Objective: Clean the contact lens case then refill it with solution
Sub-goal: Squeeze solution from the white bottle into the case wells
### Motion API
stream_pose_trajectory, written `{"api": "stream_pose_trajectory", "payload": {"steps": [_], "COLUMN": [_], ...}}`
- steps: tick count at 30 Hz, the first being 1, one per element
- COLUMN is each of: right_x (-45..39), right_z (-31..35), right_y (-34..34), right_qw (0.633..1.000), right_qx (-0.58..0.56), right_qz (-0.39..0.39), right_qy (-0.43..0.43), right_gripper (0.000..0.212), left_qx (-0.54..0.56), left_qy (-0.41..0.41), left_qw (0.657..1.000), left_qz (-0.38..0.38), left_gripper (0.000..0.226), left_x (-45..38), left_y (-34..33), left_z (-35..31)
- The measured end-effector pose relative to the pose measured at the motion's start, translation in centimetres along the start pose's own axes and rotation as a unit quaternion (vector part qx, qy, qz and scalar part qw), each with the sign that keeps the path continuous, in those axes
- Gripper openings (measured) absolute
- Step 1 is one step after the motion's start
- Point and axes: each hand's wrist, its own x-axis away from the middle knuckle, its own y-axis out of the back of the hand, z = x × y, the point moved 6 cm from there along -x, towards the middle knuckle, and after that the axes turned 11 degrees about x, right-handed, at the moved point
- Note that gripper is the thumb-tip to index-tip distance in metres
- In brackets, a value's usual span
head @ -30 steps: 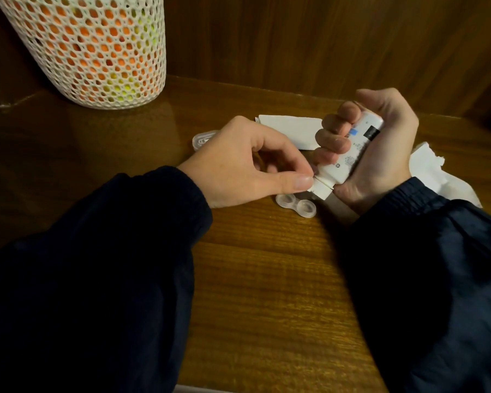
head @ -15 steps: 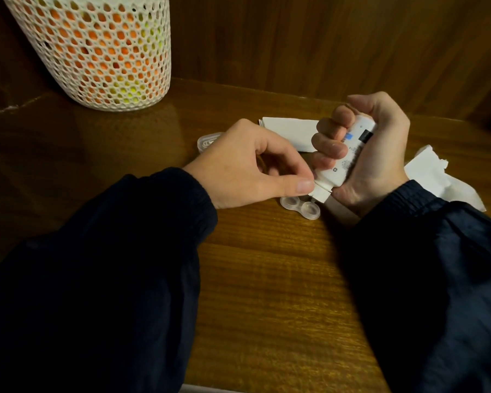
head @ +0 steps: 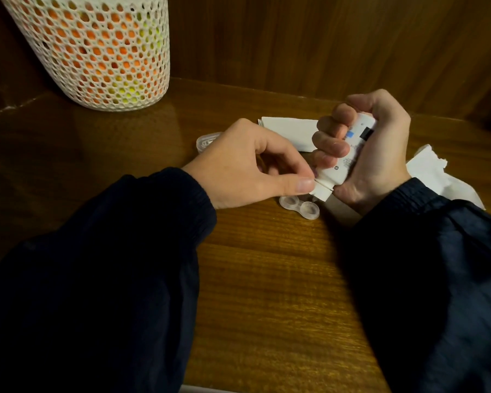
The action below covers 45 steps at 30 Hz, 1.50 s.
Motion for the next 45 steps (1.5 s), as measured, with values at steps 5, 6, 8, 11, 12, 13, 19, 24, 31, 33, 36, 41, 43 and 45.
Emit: {"api": "stream_pose_trajectory", "payload": {"steps": [5,6,8,11,12,13,19,24,31,33,36,41,43,45], "right_x": [0.07,0.08,0.08,0.05,0.05,0.04,-0.05,-0.1,-0.1,-0.09,-0.07,-0.07,-0.12,-0.31], "right_z": [0.0,0.04,0.1,0.18,0.22,0.24,0.27,0.2,0.16,0.2,0.16,0.15,0.25,0.43], "right_y": [-0.05,-0.06,-0.09,-0.13,-0.14,-0.17,-0.24,-0.13,-0.02,-0.01,0.02,0.13,0.01,-0.19], "right_qw": [1.0,1.0,1.0,1.0,1.0,1.0,1.0,1.0,1.0,1.0,1.0,1.0,1.0,1.0], "right_qx": [-0.002,-0.003,-0.003,-0.002,-0.001,0.001,0.01,0.007,0.006,0.008,0.009,-0.012,-0.018,-0.017], "right_qz": [0.0,0.0,0.0,0.002,0.004,0.007,0.01,0.006,0.004,0.005,0.003,0.007,0.013,0.01], "right_qy": [0.0,0.0,-0.001,-0.001,-0.001,0.0,0.003,-0.002,-0.002,-0.001,0.0,-0.005,-0.009,-0.008], "right_gripper": [0.033,0.033,0.034,0.034,0.035,0.035,0.035,0.034,0.032,0.032,0.031,0.033,0.036,0.038], "left_qx": [-0.006,-0.006,-0.005,-0.004,-0.004,-0.004,-0.004,-0.003,-0.005,-0.002,0.002,0.009,0.012,0.018], "left_qy": [0.002,0.002,0.002,0.002,0.002,0.002,-0.001,-0.002,-0.001,0.0,0.002,-0.002,-0.006,-0.005], "left_qw": [1.0,1.0,1.0,1.0,1.0,1.0,1.0,1.0,1.0,1.0,1.0,1.0,1.0,1.0], "left_qz": [-0.002,-0.001,0.001,0.001,0.001,0.002,0.0,0.003,0.003,0.004,0.003,-0.002,-0.006,-0.009], "left_gripper": [0.01,0.01,0.01,0.01,0.01,0.01,0.009,0.01,0.011,0.011,0.011,0.009,0.007,0.007], "left_x": [0.02,0.02,0.0,0.02,0.02,0.03,-0.02,0.0,-0.02,-0.02,-0.02,0.05,0.05,0.08], "left_y": [0.0,0.01,-0.01,0.0,0.01,-0.01,-0.06,-0.07,-0.08,-0.09,-0.04,0.06,0.11,0.16], "left_z": [0.02,0.0,0.0,-0.03,-0.05,-0.04,-0.08,-0.08,-0.05,0.01,0.08,0.0,-0.04,-0.04]}}
